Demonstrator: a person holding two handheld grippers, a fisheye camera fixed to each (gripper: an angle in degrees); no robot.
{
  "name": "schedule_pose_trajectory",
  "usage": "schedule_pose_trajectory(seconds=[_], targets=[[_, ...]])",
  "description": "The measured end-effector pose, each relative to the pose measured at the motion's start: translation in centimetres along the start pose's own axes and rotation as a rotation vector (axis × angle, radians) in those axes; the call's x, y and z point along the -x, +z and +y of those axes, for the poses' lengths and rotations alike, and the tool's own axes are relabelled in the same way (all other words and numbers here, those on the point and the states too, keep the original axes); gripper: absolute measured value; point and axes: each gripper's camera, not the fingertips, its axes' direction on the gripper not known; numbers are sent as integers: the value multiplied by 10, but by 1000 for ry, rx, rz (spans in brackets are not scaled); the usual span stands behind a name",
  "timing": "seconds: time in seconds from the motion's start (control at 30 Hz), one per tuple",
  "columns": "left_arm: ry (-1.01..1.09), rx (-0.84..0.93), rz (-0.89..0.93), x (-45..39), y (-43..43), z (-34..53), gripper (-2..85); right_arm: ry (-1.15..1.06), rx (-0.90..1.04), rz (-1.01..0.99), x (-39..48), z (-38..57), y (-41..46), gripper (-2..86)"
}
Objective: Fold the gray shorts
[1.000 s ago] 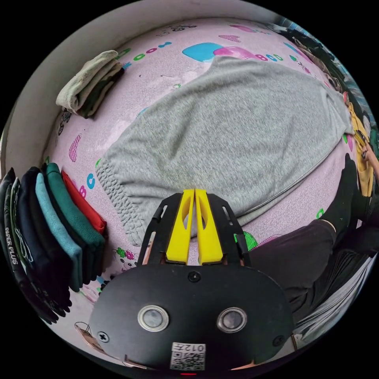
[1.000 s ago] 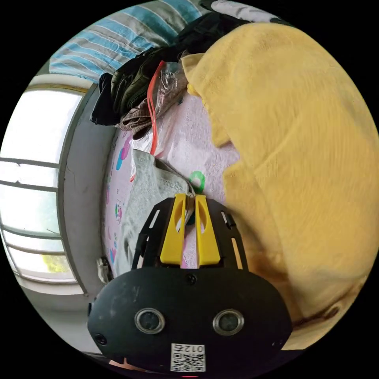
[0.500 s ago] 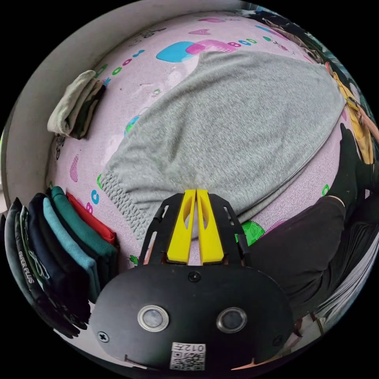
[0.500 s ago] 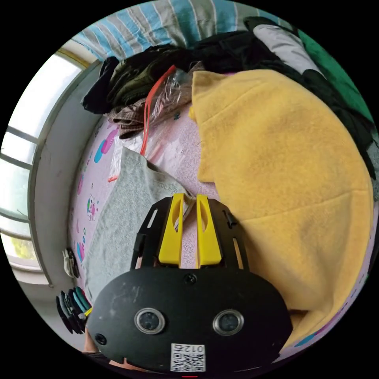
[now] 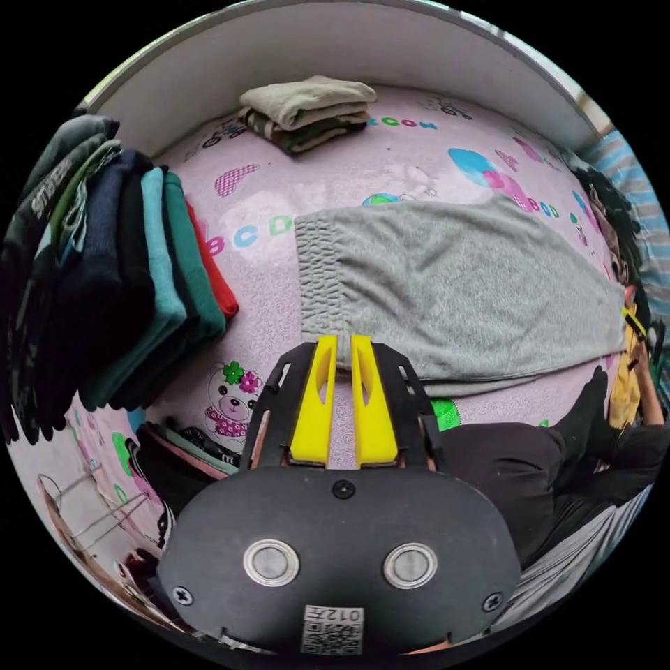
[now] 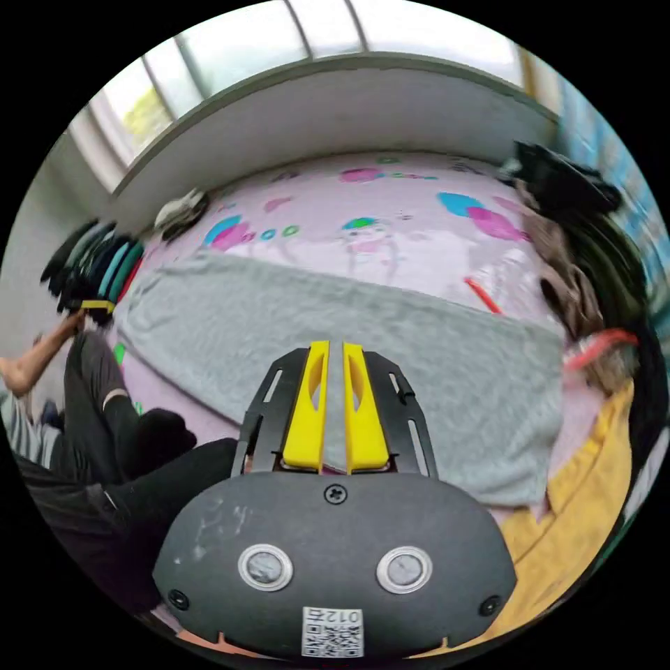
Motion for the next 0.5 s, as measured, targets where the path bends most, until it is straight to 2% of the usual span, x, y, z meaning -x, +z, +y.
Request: schedule_pose_trajectory(seconds=[0.07,0.13,0.17,0.23,0.3,0.4,0.5], targets=[[102,-4,-54,-21,-2,-5,5,-195,100,-16,62,-20,46,14],[233,48,-133,-48,7,-15,1,-262,136,2,94,-27,76,15],[258,70,-140,-52,11,-18,1,-290,169,11,109,-30,94,17],[315,233,-131,-60,35,-25,0,-311,236,13,123,-31,120,20],[312,278,-110,-59,44,-27,-1,-326,290,24,132,-28,139,16],[295,273,-110,-59,33,-36,-1,-359,267,51,144,-19,148,7],[285,136,-154,-78,3,-57,-1,-408,261,77,158,-14,162,4]])
